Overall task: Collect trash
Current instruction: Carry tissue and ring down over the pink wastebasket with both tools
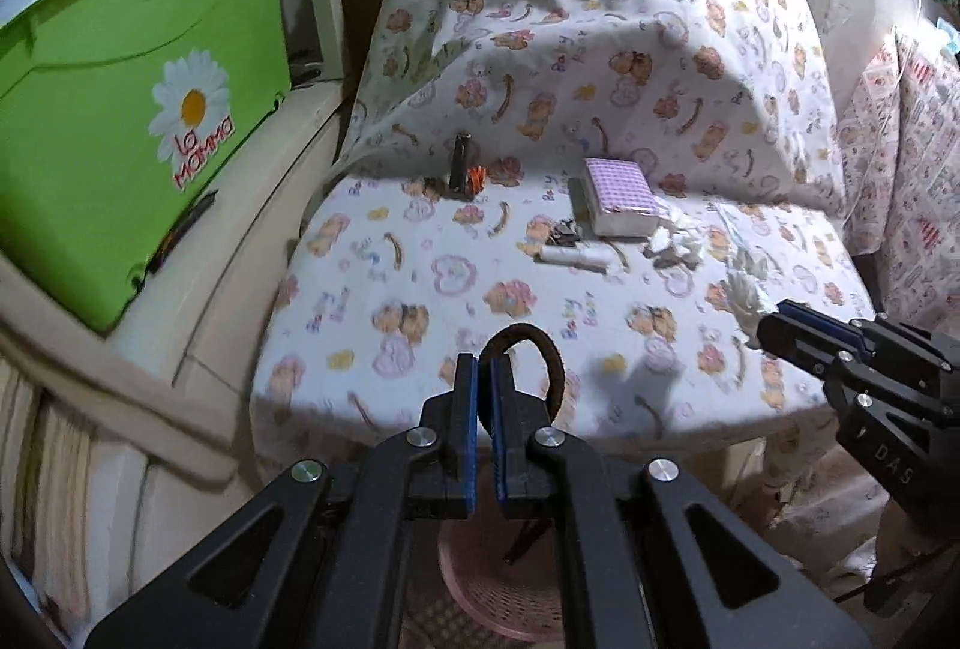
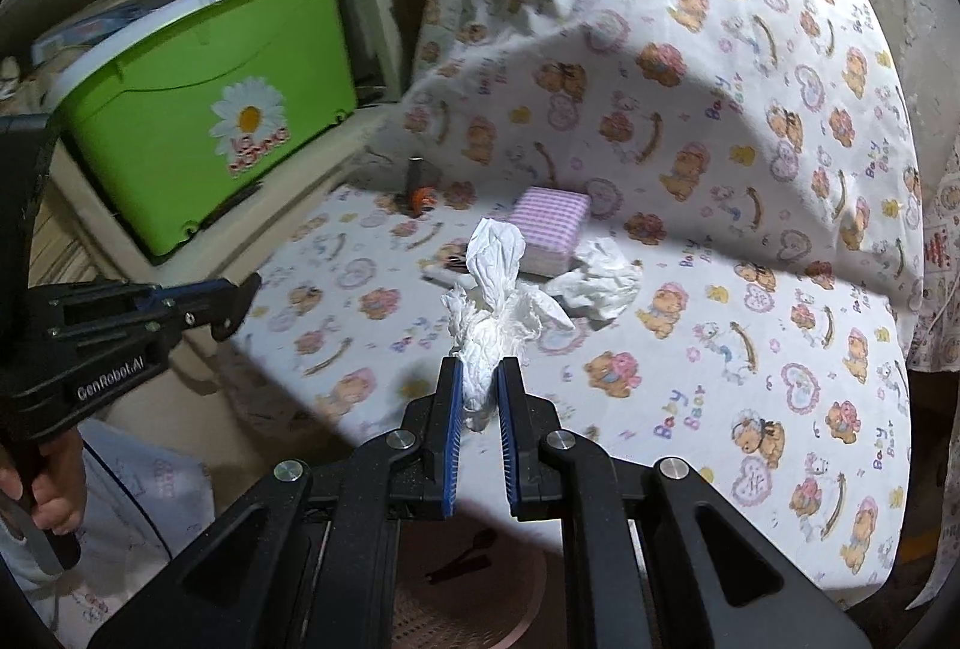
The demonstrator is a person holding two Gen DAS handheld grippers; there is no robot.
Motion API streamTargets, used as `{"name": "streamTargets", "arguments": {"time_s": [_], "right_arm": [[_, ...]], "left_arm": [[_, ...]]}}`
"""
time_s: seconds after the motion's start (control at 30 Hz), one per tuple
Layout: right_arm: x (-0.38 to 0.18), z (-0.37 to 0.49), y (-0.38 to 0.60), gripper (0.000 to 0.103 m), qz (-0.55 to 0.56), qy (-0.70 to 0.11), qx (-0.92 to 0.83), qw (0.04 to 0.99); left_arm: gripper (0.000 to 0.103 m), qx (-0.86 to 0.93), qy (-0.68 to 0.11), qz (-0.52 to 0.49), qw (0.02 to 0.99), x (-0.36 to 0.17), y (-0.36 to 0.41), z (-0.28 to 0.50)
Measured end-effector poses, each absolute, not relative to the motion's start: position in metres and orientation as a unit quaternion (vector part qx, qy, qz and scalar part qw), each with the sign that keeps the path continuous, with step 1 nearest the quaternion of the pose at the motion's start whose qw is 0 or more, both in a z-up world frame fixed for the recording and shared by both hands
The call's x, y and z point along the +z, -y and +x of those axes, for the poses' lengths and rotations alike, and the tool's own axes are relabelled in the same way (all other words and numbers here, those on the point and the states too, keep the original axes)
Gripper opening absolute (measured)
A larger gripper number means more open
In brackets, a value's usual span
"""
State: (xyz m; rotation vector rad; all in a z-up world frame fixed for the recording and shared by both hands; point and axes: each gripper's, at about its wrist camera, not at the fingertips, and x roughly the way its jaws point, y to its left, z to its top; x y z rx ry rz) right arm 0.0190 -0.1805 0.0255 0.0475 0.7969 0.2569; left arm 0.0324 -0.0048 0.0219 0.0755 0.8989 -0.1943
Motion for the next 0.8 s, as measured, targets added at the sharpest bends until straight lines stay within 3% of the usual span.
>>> {"name": "streamTargets", "arguments": {"time_s": [0.3,0.8], "right_arm": [[0.034,-0.026,0.172,0.013,0.024,-0.381,0.161,0.91],[-0.005,-0.036,0.147,0.013,0.003,-0.439,0.209,0.874]], "left_arm": [[0.003,-0.105,-0.38,0.021,0.919,0.035,0.006,-0.016],[0.004,-0.111,-0.476,0.013,0.872,-0.03,0.004,0.0]]}}
